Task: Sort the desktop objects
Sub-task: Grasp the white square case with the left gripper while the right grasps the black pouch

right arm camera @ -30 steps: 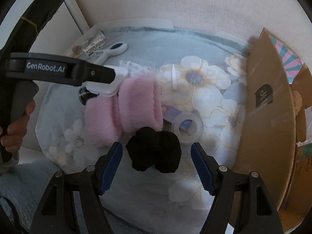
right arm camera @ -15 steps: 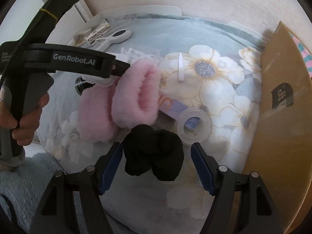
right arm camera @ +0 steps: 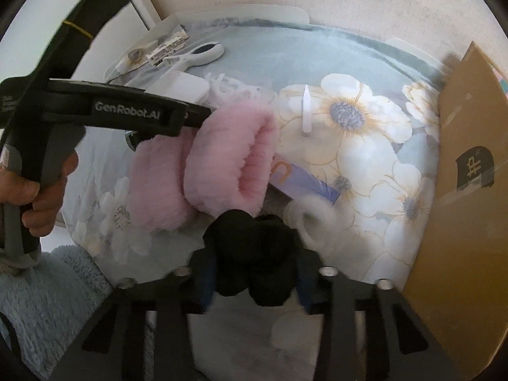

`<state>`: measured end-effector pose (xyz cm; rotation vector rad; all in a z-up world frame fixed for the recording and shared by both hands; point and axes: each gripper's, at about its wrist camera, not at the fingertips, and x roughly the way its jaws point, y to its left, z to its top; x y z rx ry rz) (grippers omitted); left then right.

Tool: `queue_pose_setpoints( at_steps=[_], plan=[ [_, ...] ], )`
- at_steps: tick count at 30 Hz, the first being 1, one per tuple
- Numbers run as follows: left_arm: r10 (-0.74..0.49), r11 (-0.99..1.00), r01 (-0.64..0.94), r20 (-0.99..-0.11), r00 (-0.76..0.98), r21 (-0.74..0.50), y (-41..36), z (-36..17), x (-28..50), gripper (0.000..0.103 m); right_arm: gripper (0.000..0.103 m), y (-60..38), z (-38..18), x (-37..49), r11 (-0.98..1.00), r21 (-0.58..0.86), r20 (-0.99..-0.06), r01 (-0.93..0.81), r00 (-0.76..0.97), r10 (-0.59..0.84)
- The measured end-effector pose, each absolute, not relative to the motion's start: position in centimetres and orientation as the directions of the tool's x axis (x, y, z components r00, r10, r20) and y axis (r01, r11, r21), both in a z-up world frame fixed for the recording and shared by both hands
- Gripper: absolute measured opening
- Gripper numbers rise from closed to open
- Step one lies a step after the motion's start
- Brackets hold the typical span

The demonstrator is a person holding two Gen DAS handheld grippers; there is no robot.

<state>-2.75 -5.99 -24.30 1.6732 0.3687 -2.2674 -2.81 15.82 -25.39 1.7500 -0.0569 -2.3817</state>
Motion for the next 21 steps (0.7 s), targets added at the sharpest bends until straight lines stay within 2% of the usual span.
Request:
queue_pose_setpoints(
  at_steps=[2,7,21],
  plan=[
    [-0.085,-0.921,0.388,-0.955,-0.283,-0.033,-6.3,-24.1,-2.6,0.060,0.024,15.8,-25.3,-2.7,-0.981,0.142,-0.939,0.130,-0.296,-0.175],
    [-0.072,-0.913,0.404,-0.948,-0.311,-0.063,-7.0,-23.5,-2.0,0.060,0.019,15.8,-24.9,-2.4,-0.982,0.132,-0.934,0.136,-0.315,-0.170],
    [-0.126,-0.922,0.385,-0.917,-0.380,-0.033,-7.5,-20.2,-1.3,0.060,0.019,15.7,-23.3,-1.4,-0.987,0.134,-0.915,0.091,-0.371,-0.158]
  ],
)
